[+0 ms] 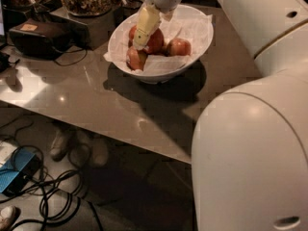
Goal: Pick apple from white bowl
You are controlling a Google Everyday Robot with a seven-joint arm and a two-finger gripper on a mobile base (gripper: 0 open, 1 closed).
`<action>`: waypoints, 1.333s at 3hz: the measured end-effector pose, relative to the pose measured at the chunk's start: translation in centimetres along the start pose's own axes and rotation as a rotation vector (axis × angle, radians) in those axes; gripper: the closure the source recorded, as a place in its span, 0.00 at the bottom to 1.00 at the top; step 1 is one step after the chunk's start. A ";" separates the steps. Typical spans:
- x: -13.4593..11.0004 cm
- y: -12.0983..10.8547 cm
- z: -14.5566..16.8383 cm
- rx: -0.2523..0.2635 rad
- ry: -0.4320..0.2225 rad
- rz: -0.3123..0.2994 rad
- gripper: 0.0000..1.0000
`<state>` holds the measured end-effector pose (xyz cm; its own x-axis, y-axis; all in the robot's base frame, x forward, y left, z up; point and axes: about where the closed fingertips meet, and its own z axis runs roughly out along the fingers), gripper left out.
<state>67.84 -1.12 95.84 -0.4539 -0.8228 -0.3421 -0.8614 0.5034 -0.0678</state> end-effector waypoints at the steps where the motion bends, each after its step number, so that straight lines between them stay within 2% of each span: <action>1: -0.1 -0.1 1.1 -0.012 0.017 -0.002 0.11; 3: 0.3 -0.7 2.8 -0.030 0.039 0.019 0.16; 4: 0.8 -0.9 3.6 -0.047 0.049 0.029 0.15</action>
Offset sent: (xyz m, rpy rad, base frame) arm -0.0064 -0.0110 -0.0216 -0.0524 0.1110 0.0033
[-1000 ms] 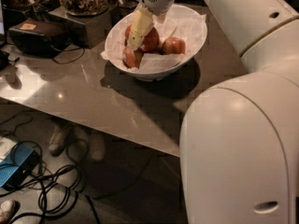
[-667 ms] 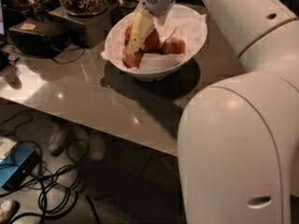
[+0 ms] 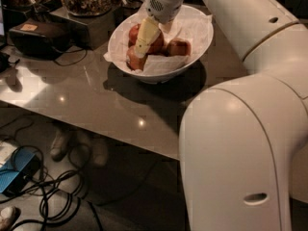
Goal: Pick apple from white bowl
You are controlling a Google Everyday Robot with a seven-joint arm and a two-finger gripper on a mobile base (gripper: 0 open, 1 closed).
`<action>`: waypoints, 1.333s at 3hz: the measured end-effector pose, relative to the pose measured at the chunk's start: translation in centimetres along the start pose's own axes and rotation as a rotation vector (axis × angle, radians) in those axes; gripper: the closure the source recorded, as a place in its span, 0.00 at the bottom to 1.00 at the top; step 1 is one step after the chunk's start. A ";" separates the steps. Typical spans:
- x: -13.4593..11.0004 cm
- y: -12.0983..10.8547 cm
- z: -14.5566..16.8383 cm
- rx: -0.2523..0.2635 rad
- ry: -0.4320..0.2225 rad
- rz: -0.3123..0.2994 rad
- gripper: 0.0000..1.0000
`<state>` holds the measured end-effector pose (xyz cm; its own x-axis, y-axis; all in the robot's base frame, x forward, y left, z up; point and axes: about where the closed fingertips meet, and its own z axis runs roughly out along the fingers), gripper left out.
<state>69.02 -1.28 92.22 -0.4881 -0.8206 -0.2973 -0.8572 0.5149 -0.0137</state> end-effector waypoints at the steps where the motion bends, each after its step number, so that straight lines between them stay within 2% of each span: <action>1: 0.0 0.0 0.0 0.000 0.000 0.000 0.34; 3: 0.0 0.0 0.0 0.000 0.000 0.000 0.80; 4: 0.0 0.0 0.0 0.000 0.000 0.000 1.00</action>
Offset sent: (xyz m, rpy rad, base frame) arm 0.0000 0.0000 0.0000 0.0000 0.0000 0.0000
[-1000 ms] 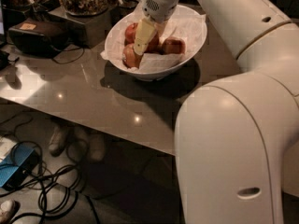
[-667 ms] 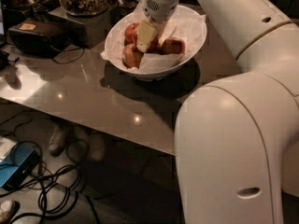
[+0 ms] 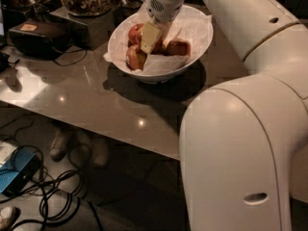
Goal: Pick apple from white bowl
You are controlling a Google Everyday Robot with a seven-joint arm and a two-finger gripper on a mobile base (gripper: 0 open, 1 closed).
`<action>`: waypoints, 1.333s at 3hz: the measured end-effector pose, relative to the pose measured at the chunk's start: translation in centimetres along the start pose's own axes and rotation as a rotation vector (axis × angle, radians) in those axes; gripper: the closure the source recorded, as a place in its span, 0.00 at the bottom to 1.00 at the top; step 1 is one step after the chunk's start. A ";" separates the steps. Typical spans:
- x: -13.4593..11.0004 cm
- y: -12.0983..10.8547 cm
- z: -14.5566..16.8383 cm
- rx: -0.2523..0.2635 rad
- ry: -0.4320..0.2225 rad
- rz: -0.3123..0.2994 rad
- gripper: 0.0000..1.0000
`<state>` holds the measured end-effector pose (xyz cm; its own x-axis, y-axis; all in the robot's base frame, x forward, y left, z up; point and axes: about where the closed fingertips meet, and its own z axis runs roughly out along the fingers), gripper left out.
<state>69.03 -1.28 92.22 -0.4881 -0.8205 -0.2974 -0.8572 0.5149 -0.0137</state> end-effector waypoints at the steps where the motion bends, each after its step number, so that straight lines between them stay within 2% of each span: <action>1: -0.7 -0.2 -0.1 0.015 -0.035 -0.009 1.00; 2: -0.9 0.2 -1.2 0.034 -0.085 -0.027 1.00; 3: -0.5 1.6 -2.0 0.057 -0.103 -0.055 1.00; 4: -0.5 1.6 -2.0 0.057 -0.103 -0.055 1.00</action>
Offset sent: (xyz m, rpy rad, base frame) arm -0.0209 0.0006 0.0302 0.0791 -0.1208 0.0344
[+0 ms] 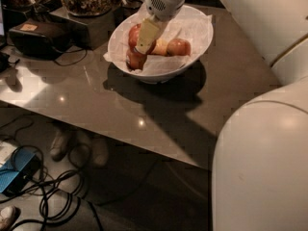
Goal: Pick apple from white bowl
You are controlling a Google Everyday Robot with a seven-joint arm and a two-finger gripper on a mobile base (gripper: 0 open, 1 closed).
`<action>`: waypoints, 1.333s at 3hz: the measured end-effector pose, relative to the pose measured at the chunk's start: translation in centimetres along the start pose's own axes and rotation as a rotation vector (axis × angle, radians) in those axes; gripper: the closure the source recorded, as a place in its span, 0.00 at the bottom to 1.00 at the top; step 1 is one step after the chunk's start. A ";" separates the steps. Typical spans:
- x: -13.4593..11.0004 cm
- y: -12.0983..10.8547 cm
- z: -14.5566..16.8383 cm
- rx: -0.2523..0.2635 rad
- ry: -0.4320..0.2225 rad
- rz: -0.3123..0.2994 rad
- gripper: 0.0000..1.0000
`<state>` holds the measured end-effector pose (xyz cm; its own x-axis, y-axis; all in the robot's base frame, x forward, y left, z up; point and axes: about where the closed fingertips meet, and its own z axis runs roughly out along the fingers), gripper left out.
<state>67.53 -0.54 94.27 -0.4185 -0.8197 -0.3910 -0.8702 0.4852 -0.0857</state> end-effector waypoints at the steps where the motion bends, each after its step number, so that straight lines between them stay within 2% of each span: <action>1: 0.2 -0.6 -1.1 0.016 -0.026 0.020 1.00; 2: 0.6 -1.7 -2.8 0.033 -0.055 0.055 1.00; 4: 0.5 -2.4 -6.2 0.063 -0.111 0.071 1.00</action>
Offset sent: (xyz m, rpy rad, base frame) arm 0.0086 -0.0456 0.0503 0.0808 -0.0600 -0.1086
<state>67.85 -4.01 99.96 -0.4440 -0.7458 -0.4967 -0.8201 0.5616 -0.1102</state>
